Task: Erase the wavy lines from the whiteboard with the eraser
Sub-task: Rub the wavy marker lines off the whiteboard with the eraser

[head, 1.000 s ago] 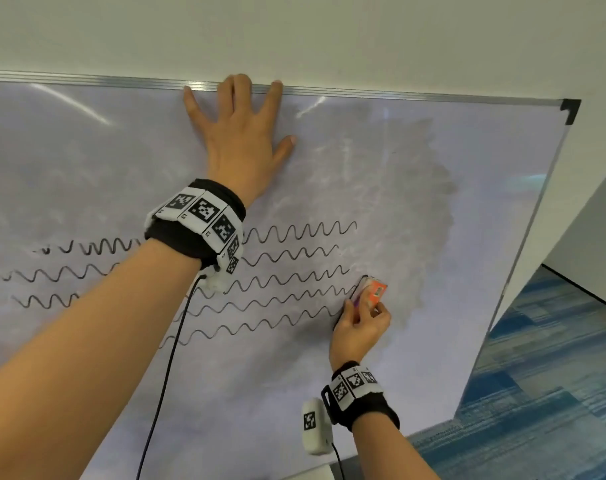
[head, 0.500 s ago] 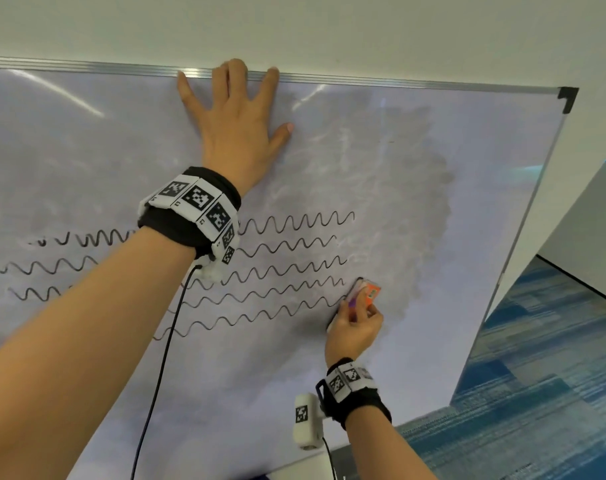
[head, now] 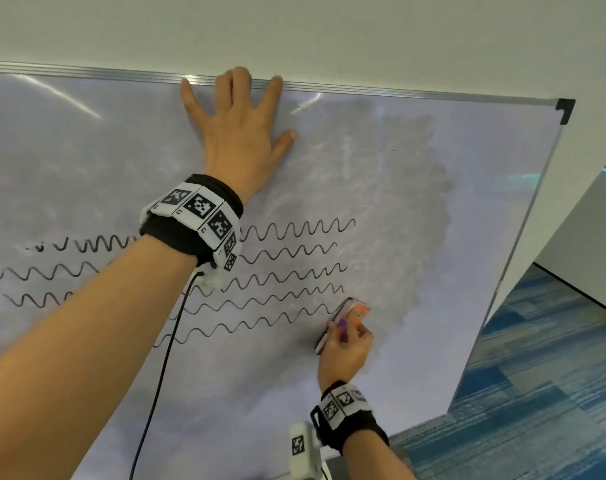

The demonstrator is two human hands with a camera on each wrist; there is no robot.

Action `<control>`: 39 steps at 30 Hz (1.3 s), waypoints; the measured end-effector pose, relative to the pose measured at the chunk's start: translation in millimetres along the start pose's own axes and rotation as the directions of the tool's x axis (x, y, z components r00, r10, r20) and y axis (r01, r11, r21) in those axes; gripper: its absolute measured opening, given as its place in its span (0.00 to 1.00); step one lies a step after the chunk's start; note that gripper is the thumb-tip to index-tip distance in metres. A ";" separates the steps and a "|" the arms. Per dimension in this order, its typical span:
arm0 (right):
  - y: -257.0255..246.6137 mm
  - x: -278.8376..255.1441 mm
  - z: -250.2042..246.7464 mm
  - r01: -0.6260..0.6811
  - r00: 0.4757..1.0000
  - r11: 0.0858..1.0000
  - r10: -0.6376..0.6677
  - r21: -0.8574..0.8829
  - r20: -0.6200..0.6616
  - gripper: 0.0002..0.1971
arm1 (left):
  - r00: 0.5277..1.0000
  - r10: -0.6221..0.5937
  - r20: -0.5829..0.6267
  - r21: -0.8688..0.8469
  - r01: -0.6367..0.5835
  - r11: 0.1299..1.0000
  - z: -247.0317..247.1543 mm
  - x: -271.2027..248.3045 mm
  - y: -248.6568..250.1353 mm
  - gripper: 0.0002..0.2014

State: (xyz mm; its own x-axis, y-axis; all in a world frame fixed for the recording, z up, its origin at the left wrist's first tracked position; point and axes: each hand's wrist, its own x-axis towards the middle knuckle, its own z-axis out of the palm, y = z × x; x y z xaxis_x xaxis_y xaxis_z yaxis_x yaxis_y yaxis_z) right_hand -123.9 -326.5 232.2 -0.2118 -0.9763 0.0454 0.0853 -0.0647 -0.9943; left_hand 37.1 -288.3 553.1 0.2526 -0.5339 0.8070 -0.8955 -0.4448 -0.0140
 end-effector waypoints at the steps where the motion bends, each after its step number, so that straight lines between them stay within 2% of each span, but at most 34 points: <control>1: 2.8 -9.3 0.6 0.028 0.998 1.000 -0.027 0.000 0.061 0.16 | 1.000 0.001 -0.002 -0.003 -0.001 1.000 0.2 -0.1 -0.2 0.30; 3: 7.6 -12.4 -3.4 0.032 0.991 0.999 -0.036 0.028 0.130 0.15 | 1.000 0.006 -0.007 -0.003 -0.006 1.000 0.6 0.7 -2.1 0.30; 5: 2.3 0.9 -6.3 -0.017 0.992 0.996 0.006 0.086 0.125 0.12 | 1.000 0.015 -0.002 0.009 -0.015 1.000 0.3 0.7 -5.1 0.30; 8: -7.9 23.1 -5.4 0.071 0.994 0.992 -0.079 0.101 0.079 0.14 | 1.000 0.023 0.006 0.020 -0.024 1.000 -1.2 0.9 -5.6 0.31; 13: -5.8 17.2 -12.2 0.126 0.982 0.992 -0.125 0.004 0.140 0.10 | 1.000 0.006 0.022 0.017 -0.007 1.000 -2.0 0.2 -2.1 0.31; 14: 0.4 14.0 -16.3 0.194 0.968 0.979 -0.181 -0.060 0.173 0.12 | 1.000 0.007 0.023 0.018 -0.008 1.000 -2.0 -0.1 -1.8 0.31; 16: 11.3 13.4 -27.0 0.375 0.906 0.906 -0.313 -0.198 0.284 0.17 | 1.000 0.011 0.022 0.018 -0.012 1.000 -2.5 0.2 -1.7 0.31; 18: 8.6 23.6 -33.6 0.448 0.872 0.856 -0.354 -0.257 0.339 0.16 | 1.000 0.015 0.016 0.017 -0.015 1.000 -2.9 0.0 -2.0 0.31; 20: -11.6 41.3 -31.2 0.473 0.864 0.852 -0.398 -0.226 0.309 0.15 | 1.000 0.017 0.014 0.018 -0.017 1.000 -3.1 0.3 -2.8 0.31; 23: -48.7 68.7 -16.3 0.615 0.786 0.756 -0.565 -0.225 0.250 0.20 | 1.000 0.014 0.017 0.023 -0.015 1.000 -4.1 0.6 -1.7 0.30; 26: -60.8 74.3 -12.2 0.681 0.732 0.678 -0.618 -0.277 0.285 0.20 | 1.000 0.012 0.018 0.022 -0.012 1.000 -4.8 0.6 -0.7 0.30; 27: -54.6 70.7 -17.3 0.726 0.687 0.625 -0.648 -0.287 0.328 0.21 | 1.000 0.012 0.019 0.023 -0.013 1.000 -4.5 0.5 -0.8 0.30; 29: -32.5 59.0 -30.5 0.840 0.543 0.439 -0.695 -0.319 0.471 0.20 | 1.000 0.012 0.019 0.019 -0.012 1.000 -4.6 0.0 -0.8 0.30; 30: -21.9 54.0 -38.1 0.871 0.491 0.368 -0.684 -0.325 0.539 0.20 | 1.000 0.011 0.018 0.015 -0.012 1.000 -5.0 -0.3 -0.5 0.30; 32: -17.9 53.3 -45.2 0.889 0.458 0.319 -0.662 -0.329 0.594 0.21 | 1.000 0.013 0.014 0.016 -0.013 1.000 -5.8 0.0 -0.3 0.30; 34: -32.8 63.7 -42.3 0.909 0.413 0.277 -0.696 -0.311 0.587 0.21 | 1.000 0.013 0.015 0.028 -0.013 1.000 -6.8 -0.5 -0.6 0.30; 35: -45.1 69.9 -37.6 0.909 0.412 0.279 -0.717 -0.311 0.562 0.22 | 1.000 0.012 0.014 0.029 -0.012 1.000 -6.8 -0.9 -0.6 0.30; 36: -60.4 76.3 -31.1 0.896 0.440 0.319 -0.738 -0.310 0.511 0.23 | 1.000 0.010 0.013 0.027 -0.010 1.000 -6.6 -0.6 -0.7 0.30; 39: -108.1 95.2 -10.0 0.824 0.566 0.502 -0.752 -0.265 0.338 0.26 | 1.000 0.007 0.014 0.021 -0.007 1.000 -6.3 -0.8 0.0 0.30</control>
State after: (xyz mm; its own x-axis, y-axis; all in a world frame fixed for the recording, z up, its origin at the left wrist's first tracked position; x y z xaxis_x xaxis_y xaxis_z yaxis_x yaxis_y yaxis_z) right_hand -163.0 -410.3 343.1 0.1448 -0.5741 0.8059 -0.3892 -0.7818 -0.4871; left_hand 34.6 -283.4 556.2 0.2513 -0.5467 0.7987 -0.8896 -0.4557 -0.0320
